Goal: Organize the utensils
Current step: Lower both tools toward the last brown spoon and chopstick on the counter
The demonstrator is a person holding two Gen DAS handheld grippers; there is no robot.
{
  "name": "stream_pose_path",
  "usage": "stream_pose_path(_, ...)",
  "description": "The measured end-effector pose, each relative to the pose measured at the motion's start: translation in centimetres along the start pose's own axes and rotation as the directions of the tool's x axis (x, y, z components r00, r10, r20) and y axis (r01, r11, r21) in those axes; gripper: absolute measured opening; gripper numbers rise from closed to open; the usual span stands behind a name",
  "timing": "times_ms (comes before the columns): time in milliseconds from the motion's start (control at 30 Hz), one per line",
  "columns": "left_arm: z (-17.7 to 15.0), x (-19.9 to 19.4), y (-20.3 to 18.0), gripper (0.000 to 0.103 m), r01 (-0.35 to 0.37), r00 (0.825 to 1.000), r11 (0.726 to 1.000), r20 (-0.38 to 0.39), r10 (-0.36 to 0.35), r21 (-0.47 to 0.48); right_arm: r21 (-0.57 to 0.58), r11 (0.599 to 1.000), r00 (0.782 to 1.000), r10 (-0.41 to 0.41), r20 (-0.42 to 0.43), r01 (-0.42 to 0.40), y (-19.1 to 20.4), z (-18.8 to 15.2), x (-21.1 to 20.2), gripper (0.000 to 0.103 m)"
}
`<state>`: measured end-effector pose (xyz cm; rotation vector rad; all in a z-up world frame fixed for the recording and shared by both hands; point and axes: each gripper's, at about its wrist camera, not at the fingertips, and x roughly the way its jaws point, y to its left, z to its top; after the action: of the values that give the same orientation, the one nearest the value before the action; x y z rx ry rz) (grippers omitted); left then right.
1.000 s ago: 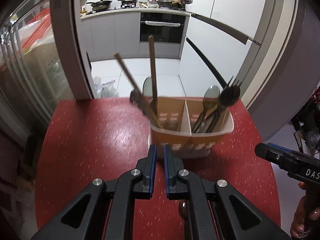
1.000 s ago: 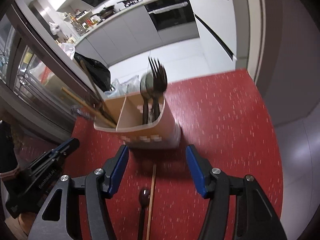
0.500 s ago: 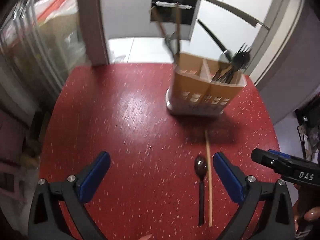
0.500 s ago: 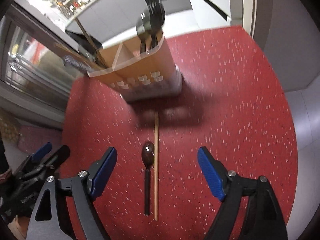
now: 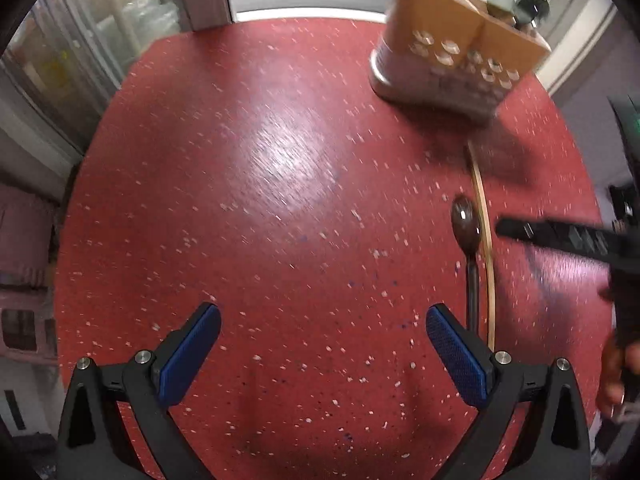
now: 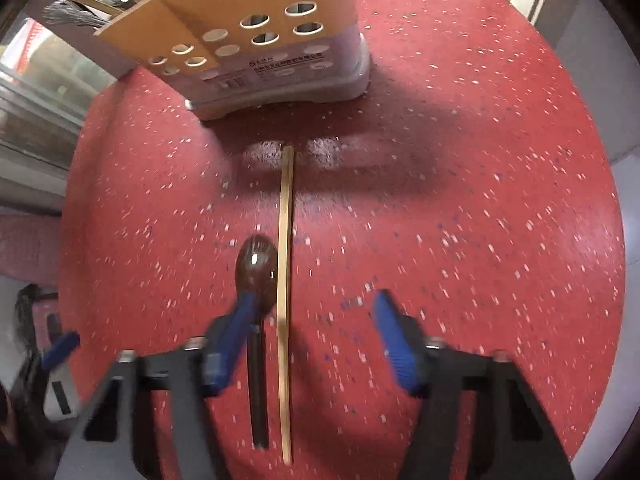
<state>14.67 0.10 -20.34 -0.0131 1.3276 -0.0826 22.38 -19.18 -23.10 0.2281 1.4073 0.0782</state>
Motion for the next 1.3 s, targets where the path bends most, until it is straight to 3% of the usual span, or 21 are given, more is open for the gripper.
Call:
stream_pose_path(200, -0.6, 1.1, -1.1, 0.103, 0.009, 1.0, 1.0, -0.019, -0.009, 0.005, -0.011, 0.999, 0.999, -0.041, 0.021, 0.041, 0.9, 1.8, 1.3, 0.034)
stream_pose_path(400, -1.0, 1.5, -2.1, 0.103, 0.009, 0.999, 1.0, -0.03, -0.009, 0.008, -0.133, 0.986, 0.994, -0.098, 0.038, 0.102, 2.3, 1.9, 1.4, 0.028)
stream_pose_path(667, -1.0, 2.1, -2.6, 0.103, 0.013, 0.999, 1.0, -0.045, -0.013, 0.014, -0.231, 0.958, 0.986, -0.162, 0.05, 0.169, 0.8, -0.2, 1.2, 0.023)
stream_pose_path(767, -1.3, 2.4, -3.3, 0.103, 0.012, 0.999, 1.0, -0.048, -0.011, 0.013, -0.189, 0.972, 0.99, -0.14, 0.025, 0.142, -0.2, -0.4, 0.9, 0.023)
stream_pose_path(867, -1.2, 2.6, -3.2, 0.103, 0.008, 0.999, 1.0, -0.048, -0.008, 0.0, -0.063, 0.998, 1.0, -0.017, -0.013, 0.016, -2.0, -0.8, 0.3, 0.027)
stream_pose_path(967, -1.3, 2.7, -2.9, 0.103, -0.006, 0.999, 1.0, -0.05, 0.006, -0.002, -0.01, 0.999, 0.998, 0.052, -0.028, -0.052, -2.1, -1.8, -0.1, 0.028)
stream_pose_path(1067, -1.4, 2.9, -2.1, 0.103, -0.017, 0.998, 1.0, -0.055, 0.016, -0.014, -0.039, 0.998, 0.999, 0.039, -0.031, -0.04, -1.0, -3.2, 0.0, 0.028)
stream_pose_path(1300, -1.9, 2.7, -0.6, 0.103, -0.026, 0.998, 0.999, -0.058, 0.025, -0.03, -0.071, 0.997, 0.999, -0.022, -0.032, 0.02, 1.4, -2.8, 1.4, 0.028)
